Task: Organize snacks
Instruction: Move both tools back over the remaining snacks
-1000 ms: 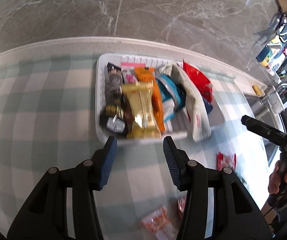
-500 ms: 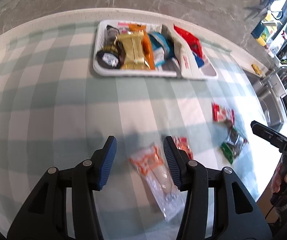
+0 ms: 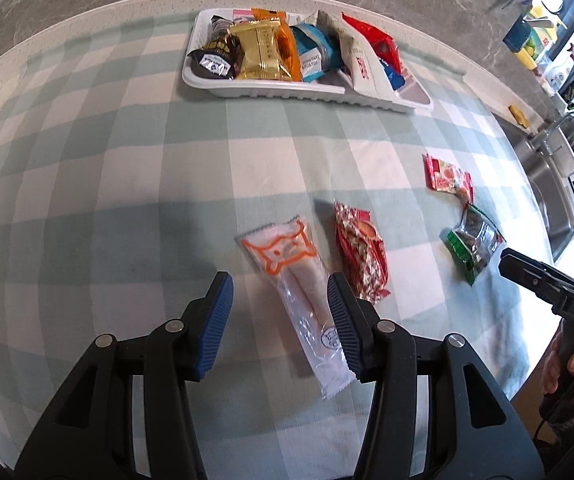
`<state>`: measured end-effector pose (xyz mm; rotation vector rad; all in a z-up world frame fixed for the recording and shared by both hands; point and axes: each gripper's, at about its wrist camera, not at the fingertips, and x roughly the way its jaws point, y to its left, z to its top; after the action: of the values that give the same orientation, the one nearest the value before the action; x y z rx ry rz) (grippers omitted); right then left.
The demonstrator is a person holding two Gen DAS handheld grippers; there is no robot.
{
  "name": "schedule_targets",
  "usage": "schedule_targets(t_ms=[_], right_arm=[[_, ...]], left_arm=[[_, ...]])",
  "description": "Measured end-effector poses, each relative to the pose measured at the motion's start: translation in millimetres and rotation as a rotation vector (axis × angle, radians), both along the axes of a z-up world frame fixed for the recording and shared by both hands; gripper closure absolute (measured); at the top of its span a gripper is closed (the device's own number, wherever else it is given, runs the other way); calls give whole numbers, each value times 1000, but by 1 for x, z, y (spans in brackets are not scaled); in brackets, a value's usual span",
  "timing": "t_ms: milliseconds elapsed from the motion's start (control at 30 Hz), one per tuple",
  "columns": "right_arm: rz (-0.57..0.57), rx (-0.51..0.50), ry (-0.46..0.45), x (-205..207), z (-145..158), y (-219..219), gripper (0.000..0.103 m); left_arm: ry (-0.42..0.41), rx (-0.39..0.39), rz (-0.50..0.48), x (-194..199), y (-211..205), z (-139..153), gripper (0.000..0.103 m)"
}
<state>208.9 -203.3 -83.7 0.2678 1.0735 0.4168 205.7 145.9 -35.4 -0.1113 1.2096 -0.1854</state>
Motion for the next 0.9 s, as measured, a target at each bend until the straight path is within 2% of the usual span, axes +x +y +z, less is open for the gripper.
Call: schedule_targets(t_ms=[900], right_arm=[[-7, -6, 33, 12, -10, 16, 34]], left_arm=[[27, -7, -38, 0, 0, -14, 53]])
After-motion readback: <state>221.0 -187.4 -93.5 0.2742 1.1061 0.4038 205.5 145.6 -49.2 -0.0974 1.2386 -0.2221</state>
